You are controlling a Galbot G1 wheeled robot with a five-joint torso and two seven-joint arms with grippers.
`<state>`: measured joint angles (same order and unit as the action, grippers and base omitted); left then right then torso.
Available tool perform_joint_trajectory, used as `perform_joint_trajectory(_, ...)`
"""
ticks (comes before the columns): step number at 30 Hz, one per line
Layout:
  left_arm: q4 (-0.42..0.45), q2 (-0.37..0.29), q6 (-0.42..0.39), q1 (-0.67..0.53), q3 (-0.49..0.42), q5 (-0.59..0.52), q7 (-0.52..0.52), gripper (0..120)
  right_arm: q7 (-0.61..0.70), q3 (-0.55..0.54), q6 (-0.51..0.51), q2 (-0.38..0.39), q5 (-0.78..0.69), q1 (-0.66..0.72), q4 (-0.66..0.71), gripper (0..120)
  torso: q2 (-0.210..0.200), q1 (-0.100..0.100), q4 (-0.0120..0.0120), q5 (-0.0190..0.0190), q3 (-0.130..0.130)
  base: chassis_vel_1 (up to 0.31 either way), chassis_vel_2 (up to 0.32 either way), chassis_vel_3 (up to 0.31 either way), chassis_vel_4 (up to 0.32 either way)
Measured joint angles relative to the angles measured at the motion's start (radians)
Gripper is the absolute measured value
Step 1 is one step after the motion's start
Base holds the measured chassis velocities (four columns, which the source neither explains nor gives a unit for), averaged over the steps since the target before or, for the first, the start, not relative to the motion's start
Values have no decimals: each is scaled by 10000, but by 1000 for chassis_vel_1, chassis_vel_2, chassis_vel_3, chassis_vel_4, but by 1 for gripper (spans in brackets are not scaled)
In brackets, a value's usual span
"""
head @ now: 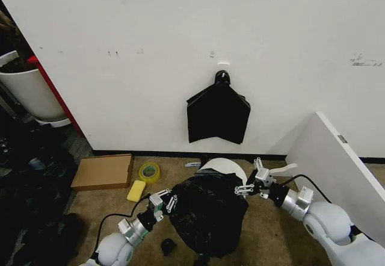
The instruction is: Place the garbage bag over the trash bin.
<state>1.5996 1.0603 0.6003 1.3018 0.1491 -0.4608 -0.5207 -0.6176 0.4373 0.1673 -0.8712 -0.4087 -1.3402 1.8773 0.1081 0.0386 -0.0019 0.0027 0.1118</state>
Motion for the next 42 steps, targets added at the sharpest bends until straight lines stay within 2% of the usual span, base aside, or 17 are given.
perform_joint_trajectory(4, 30, -11, 63, -3, 2, -10, -300, 0, -530, 244, 63, -102, -157, 79, -448, 100, 0, 0, -2, 0, 0, 0, 0, 0, 0)
perform_joint_trajectory(9, 177, 17, 193, 87, 63, -30, -916, 0, -2213, 464, 73, -307, -1165, 565, -1435, 100, 0, 0, 1, 0, 0, 0, 0, 0, 0)
perform_joint_trajectory(17, 219, 119, 205, 90, 129, -181, -876, 0, -3254, 578, 50, -421, -2712, 708, -2031, 100, 0, 0, 0, 0, 0, 0, 0, 0, 0)
perform_joint_trajectory(19, 219, 226, 2, 41, 128, -511, -287, 0, -3469, 613, 114, -519, -4324, 682, -2108, 100, 0, 0, 0, 0, 0, 0, 0, 0, 0)
perform_joint_trajectory(21, 199, 337, -423, -32, 62, -613, 821, 0, -2975, 561, 200, -680, -5834, 576, -1830, 100, 0, 0, -1, -1, 0, 0, 0, 0, 0)
perform_joint_trajectory(22, 199, 337, -423, -32, 62, -613, 821, 0, -2975, 561, 200, -680, -5834, 576, -1830, 100, 0, 0, -1, -1, 0, 0, 0, 0, 0)
perform_joint_trajectory(23, 191, 388, -694, -55, 22, -615, 1420, 0, -2651, 516, 223, -770, -6345, 506, -1621, 100, 0, 0, -1, -1, 0, 0, 0, 0, 0)
perform_joint_trajectory(25, 213, 540, -1691, -85, -67, -720, 3233, 0, -1697, 308, 353, -1065, -7207, 238, -905, 100, 0, 0, -2, -3, 0, 0, 0, 0, 0)
perform_joint_trajectory(27, 410, 672, -2720, -84, -110, -1278, 4489, 0, -419, -47, 705, -1413, -6928, -101, -84, 100, 0, 0, 1, -2, 0, 0, 0, 0, 0)
perform_joint_trajectory(29, 1101, 897, -4451, -70, -73, -2764, 5941, 0, 1853, -482, 1012, -1906, -4441, -560, 670, 100, 0, 0, 3, -3, 0, 0, 0, 0, 0)
perform_joint_trajectory(30, 1101, 897, -4451, -70, -73, -2764, 5941, 0, 1853, -482, 1012, -1906, -4441, -560, 670, 100, 0, 0, 3, -3, 0, 0, 0, 0, 0)
perform_joint_trajectory(32, 1719, 1118, -5884, -100, 150, -4190, 7119, 0, 3106, -748, 1347, -2242, -2116, -873, 883, 100, 0, 0, -2, -5, 0, 0, 0, 0, 0)
perform_joint_trajectory(34, 2167, 1319, -7180, -163, 572, -5335, 8021, 0, 3210, -898, 1941, -2470, -692, -1045, 859, 100, 0, 0, -4, -1, 0, 0, 0, 0, 0)
perform_joint_trajectory(37, 2660, 1721, -9410, -357, 1658, -7793, 9126, 0, 2525, -963, 2515, -2666, 78, -1282, 799, 100, 0, 0, 1, -2, -1, 0, 0, 0, 0)
perform_joint_trajectory(38, 2660, 1721, -9410, -357, 1658, -7793, 9126, 0, 2525, -963, 2515, -2666, 78, -1282, 799, 100, 0, 0, 1, -2, -1, 0, 0, 0, 0)
perform_joint_trajectory(40, 2724, 1948, -10727, -523, 2378, -9258, 9664, 0, 2307, -980, 2674, -2742, 206, -1416, 799, 100, 0, 0, -2, -2, -1, 0, 0, 0, 0)
perform_joint_trajectory(42, 2723, 2118, -11593, -651, 2995, -10467, 10135, 0, 2301, -943, 2828, -2804, 442, -1483, 794, 100, 0, 0, -2, -3, 0, 0, 0, 0, 0)
